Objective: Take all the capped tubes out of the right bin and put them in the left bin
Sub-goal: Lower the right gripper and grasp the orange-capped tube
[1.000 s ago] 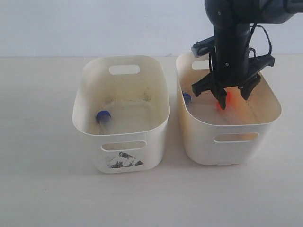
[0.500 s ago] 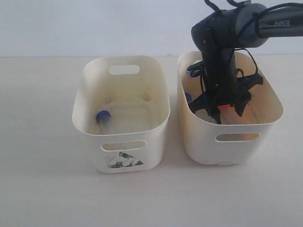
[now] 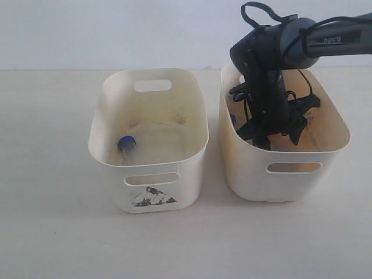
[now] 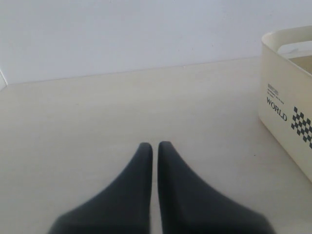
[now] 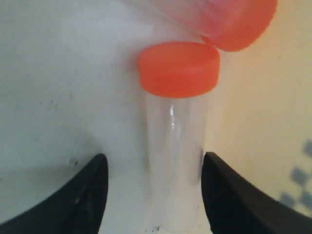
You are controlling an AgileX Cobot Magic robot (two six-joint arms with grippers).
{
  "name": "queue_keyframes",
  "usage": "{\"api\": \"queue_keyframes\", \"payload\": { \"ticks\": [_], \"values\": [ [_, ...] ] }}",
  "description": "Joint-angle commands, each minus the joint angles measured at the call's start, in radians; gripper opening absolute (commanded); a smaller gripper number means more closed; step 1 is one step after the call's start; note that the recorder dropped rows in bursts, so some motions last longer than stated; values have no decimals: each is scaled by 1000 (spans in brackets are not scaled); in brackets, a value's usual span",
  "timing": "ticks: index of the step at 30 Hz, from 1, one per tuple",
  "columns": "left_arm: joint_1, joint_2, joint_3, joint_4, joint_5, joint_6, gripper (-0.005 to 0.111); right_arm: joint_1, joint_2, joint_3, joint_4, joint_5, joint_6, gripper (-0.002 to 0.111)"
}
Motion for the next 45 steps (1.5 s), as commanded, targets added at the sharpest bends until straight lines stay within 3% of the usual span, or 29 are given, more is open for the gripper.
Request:
{"api": "queue_keyframes", "payload": {
  "ticks": [1, 8, 14, 16, 23, 37, 45],
  "values": [
    [1, -2, -4, -7, -15, -12, 4, -5, 17, -4, -25, -20, 8, 54],
    [1, -2, -4, -7, -15, -12, 4, -5, 24, -4, -27, -30, -3, 52],
    [1, -2, -4, -7, -15, -12, 4, -5, 24, -4, -32, -32, -77, 30],
    [1, -2, -4, -7, -15, -12, 4, -5, 24, -4, -50, -28, -80, 31],
    [1, -2, -4, -7, -15, -12, 4, -5, 24, -4, -78, -45, -82, 63],
    [1, -2, -4, -7, -15, -12, 4, -5, 24, -4, -17, -119, -82, 62],
    [1, -2, -4, -7, -15, -12, 4, -5, 85, -4, -17, -59, -82, 62]
  ]
}}
